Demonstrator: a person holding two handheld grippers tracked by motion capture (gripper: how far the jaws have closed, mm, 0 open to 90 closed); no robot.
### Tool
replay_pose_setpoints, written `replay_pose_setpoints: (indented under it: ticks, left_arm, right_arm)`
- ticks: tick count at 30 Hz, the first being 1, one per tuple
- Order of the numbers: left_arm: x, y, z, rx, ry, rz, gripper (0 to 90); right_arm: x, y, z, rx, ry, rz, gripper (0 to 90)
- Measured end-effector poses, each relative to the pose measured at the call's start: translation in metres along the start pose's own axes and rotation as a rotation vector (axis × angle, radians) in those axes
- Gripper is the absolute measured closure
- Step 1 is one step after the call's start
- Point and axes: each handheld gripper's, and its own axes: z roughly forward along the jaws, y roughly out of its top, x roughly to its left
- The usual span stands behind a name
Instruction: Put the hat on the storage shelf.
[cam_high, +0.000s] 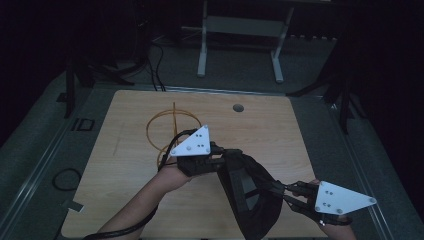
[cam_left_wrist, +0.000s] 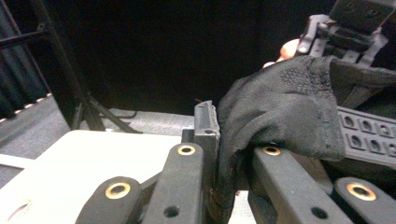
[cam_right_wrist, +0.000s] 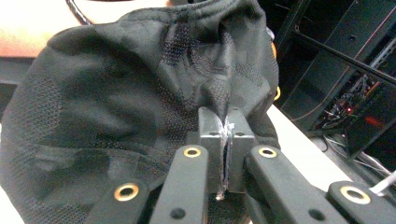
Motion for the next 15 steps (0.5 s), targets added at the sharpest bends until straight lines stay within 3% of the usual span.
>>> replay_pose_setpoints:
  ticks: [5, 8, 12, 15]
  left_arm:
    - [0.0, 0.001, -0.002, 0.015, 0.057, -0.048, 75.0]
    - [0.0, 0.003, -0.005, 0.047, 0.098, -0.049, 70.9]
    - [0.0, 0.004, -0.01, 0.09, 0.143, -0.062, 64.1]
    - [0.003, 0.002, -0.017, 0.086, 0.157, -0.071, 62.5]
  right_arm:
    - [-0.002, -0.001, -0.002, -0.016, 0.005, 0.02, 88.5]
    - [-0.004, -0.001, -0.004, -0.028, 0.004, 0.036, 88.5]
    - [-0.006, -0.001, -0.008, -0.038, -0.012, 0.05, 88.6]
    - [-0.01, -0.001, -0.011, -0.039, -0.051, 0.08, 88.6]
